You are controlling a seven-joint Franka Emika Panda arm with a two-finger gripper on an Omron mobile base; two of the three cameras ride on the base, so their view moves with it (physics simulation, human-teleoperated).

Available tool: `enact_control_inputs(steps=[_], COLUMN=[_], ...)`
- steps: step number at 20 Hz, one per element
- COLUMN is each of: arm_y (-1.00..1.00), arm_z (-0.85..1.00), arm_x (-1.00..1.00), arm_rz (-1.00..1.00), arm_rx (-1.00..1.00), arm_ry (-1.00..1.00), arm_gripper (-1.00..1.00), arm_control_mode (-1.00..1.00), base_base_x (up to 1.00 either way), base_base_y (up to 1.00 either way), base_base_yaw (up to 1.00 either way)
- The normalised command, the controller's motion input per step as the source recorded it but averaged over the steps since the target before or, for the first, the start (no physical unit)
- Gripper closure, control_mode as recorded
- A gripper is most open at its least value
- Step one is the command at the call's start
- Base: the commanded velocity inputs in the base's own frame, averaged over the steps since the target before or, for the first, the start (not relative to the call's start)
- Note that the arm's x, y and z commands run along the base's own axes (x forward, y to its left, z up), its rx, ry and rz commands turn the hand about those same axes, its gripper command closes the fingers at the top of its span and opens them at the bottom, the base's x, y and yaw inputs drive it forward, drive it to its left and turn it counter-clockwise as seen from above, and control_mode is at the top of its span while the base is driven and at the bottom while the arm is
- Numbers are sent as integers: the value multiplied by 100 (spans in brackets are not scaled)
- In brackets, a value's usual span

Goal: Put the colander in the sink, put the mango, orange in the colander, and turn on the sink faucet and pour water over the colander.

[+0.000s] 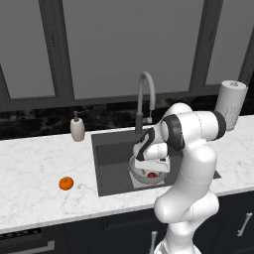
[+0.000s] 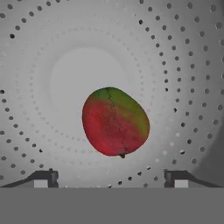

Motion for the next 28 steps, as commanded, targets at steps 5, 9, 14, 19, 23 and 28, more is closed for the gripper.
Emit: enact_control_inputs(steps=[5,9,14,19,23,28], arm_y=[-7,-10,0,8,19,52], arm_z=[14,74,70,72,63,48], arm_x=[0,0,-27,-58,-58,-63], arm_rz=[0,-3,-6,-2,1,4], arm_rx=[0,0,0,0,0,0], arm_ry=[0,0,0,-1,-1,-3], arm_gripper=[-100,-100,-100,-100,-100,-100], arm_control_mode=[-100,-100,-100,-100,-100,-100], base_base_x=[0,0,0,0,0,0], base_base_y=[0,0,0,0,0,0], base_base_yaw=[0,0,0,0,0,0])
